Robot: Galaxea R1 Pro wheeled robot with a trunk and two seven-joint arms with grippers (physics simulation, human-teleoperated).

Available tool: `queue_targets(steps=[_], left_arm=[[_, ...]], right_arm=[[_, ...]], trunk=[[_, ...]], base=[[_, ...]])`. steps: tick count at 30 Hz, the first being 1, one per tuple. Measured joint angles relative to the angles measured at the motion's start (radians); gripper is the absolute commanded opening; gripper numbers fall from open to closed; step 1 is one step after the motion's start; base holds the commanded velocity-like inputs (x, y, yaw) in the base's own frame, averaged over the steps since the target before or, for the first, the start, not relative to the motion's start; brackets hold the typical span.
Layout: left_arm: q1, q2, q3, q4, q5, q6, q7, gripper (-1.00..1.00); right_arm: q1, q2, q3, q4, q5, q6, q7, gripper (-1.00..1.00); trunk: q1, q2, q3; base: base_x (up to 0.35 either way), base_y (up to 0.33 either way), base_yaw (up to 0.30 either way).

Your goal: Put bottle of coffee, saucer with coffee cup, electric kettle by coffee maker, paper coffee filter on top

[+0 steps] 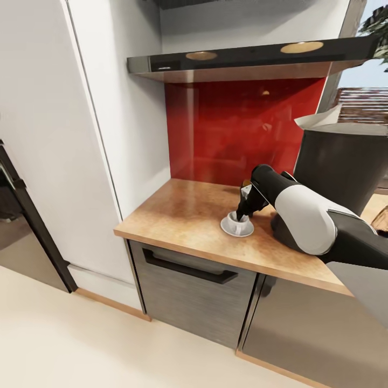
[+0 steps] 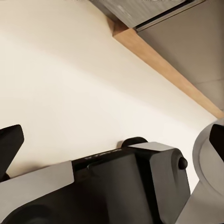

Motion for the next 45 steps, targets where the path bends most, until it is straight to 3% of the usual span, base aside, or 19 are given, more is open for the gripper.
queue_targets(steps=[45], left_arm=[[0.000, 0.000, 0.000, 0.000, 0.000, 0.000, 0.000, 1.00]], right_arm=[[0.000, 0.000, -0.001, -0.002, -0.001, 0.000, 0.001, 1.00]], trunk=[[0.000, 0.000, 0.061]], base=[[0.000, 0.000, 0.000]])
